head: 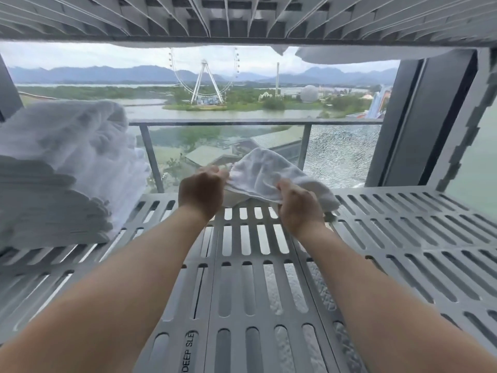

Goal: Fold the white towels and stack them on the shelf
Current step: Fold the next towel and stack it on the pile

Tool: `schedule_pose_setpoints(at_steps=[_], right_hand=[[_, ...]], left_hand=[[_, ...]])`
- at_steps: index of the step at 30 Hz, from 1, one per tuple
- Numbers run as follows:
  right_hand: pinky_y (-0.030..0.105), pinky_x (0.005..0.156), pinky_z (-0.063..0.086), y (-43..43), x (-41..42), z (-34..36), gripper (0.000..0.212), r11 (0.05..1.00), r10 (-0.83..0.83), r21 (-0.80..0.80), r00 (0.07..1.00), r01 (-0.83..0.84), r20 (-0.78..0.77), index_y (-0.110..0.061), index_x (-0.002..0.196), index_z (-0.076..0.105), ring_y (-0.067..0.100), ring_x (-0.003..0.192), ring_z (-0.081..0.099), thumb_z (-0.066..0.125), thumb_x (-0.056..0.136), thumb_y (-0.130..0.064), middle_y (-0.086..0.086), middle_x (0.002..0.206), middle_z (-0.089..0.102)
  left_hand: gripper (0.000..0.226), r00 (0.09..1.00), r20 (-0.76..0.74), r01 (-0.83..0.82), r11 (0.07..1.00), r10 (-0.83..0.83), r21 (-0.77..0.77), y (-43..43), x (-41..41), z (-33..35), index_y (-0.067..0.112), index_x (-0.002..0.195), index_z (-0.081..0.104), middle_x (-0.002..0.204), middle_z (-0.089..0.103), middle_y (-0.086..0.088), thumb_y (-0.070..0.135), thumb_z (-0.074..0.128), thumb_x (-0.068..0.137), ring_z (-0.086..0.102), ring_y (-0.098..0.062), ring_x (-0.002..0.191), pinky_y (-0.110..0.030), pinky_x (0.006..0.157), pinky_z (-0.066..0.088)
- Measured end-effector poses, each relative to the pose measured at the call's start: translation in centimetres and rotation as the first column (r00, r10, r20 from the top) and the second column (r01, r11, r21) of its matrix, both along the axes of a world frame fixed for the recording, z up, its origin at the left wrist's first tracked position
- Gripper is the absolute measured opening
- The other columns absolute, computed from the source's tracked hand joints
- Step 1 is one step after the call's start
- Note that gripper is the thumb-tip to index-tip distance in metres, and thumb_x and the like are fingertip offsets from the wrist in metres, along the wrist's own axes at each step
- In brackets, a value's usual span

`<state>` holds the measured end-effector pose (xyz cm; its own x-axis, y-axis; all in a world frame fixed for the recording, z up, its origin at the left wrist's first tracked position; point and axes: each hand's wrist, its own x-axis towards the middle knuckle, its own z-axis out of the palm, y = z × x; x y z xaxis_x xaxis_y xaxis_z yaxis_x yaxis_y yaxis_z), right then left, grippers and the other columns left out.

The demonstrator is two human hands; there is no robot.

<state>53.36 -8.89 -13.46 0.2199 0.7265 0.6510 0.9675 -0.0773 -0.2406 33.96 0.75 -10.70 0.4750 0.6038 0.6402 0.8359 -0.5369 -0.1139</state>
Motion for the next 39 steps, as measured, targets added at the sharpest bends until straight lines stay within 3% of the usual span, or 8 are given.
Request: schedule_pose_setpoints(at_steps=[8,12,17,22,26,30,36,39], right_hand=[[0.044,0.089,0.048,-2.9,-0.3,0.3,0.012,0.978,-0.035,-0.205,0.999,0.042,0.038,-0.015,0.094,0.059,0.032,0.099,0.058,0.049,0.087,-0.012,0.012,0.1,0.065],[0.042,0.087,0.049,-5.7,-0.5,-0.3,0.02,0.977,-0.015,-0.211,1.0,0.01,-0.023,-0.008,0.096,0.063,0.033,0.101,0.058,0.045,0.086,-0.008,0.013,0.106,0.063],[0.038,0.074,0.054,-8.9,-0.3,-0.3,0.024,1.0,0.011,-0.029,0.999,-0.012,-0.034,-0.006,0.099,0.065,0.034,0.085,0.066,0.045,0.088,-0.001,0.018,0.092,0.069],[0.037,0.06,0.053,-12.0,-1.2,0.0,0.026,0.996,0.078,0.032,0.99,-0.082,0.12,-0.012,0.106,0.061,0.035,0.072,0.068,0.045,0.087,-0.005,0.016,0.084,0.068],[0.028,0.052,0.035,-14.6,-1.4,-0.8,0.017,0.996,0.079,-0.06,0.989,-0.072,0.122,-0.016,0.078,0.064,0.033,0.058,0.066,0.05,0.084,-0.021,0.012,0.062,0.066],[0.031,0.058,0.035,-16.2,-1.8,-1.1,0.043,0.993,0.085,-0.093,0.983,-0.07,0.162,-0.02,0.062,0.056,0.027,0.055,0.055,0.047,0.093,-0.048,0.006,0.055,0.057],[0.039,0.087,0.042,-18.2,-3.8,-1.0,0.076,0.959,0.198,-0.224,0.976,-0.175,0.087,-0.016,0.055,0.054,0.03,0.084,0.062,0.008,0.098,-0.058,0.007,0.069,0.058],[0.039,0.088,0.042,-18.2,-5.4,-0.8,0.066,0.966,0.083,-0.254,0.988,-0.049,0.127,-0.009,0.072,0.07,0.032,0.085,0.063,0.023,0.1,-0.046,0.016,0.078,0.068]], left_hand=[[0.028,0.988,0.154,-0.002,0.987,-0.023,0.163,-4.3,-2.0,0.5,0.008,0.111,0.062,0.091,0.055,-0.018,0.001,0.053,0.086,0.06,-0.038,0.077,-0.046,0.06,0.051],[0.027,0.999,-0.039,-0.005,0.993,0.01,0.121,-8.1,-3.0,0.0,0.01,0.113,0.062,0.093,0.053,-0.018,0.013,0.059,0.087,0.059,-0.037,0.078,-0.046,0.055,0.053],[0.047,0.964,-0.264,-0.001,1.0,0.005,0.016,-12.7,-4.8,-0.2,0.016,0.109,0.066,0.102,0.054,-0.014,0.058,0.056,0.09,0.054,-0.036,0.099,-0.048,0.083,0.049],[0.077,0.925,-0.378,-0.107,0.979,0.034,-0.173,-16.5,-5.4,-1.5,0.027,0.116,0.066,0.124,0.056,-0.006,0.081,0.019,0.088,0.046,-0.028,0.112,-0.044,0.097,0.042],[0.086,0.931,-0.362,-0.175,0.934,0.054,-0.311,-18.0,-5.7,-1.7,0.031,0.13,0.058,0.132,0.058,0.0,0.083,0.007,0.086,0.043,-0.025,0.119,-0.047,0.1,0.038],[0.096,0.983,-0.173,-0.033,0.862,-0.064,-0.505,-19.0,-6.7,-1.3,0.023,0.071,0.061,0.091,0.062,-0.004,0.087,-0.009,0.077,0.054,-0.024,0.091,-0.041,0.089,0.045],[0.062,1.0,-0.016,-0.009,0.825,0.0,-0.565,-19.2,-9.3,-2.2,0.018,0.08,0.073,0.084,0.073,-0.003,0.056,0.03,0.101,0.065,-0.021,0.08,-0.04,0.083,0.053],[0.044,0.999,0.033,0.036,0.857,-0.023,-0.514,-19.7,-10.5,-2.1,0.02,0.078,0.073,0.076,0.071,0.0,0.045,0.044,0.099,0.065,-0.02,0.074,-0.037,0.077,0.054]])
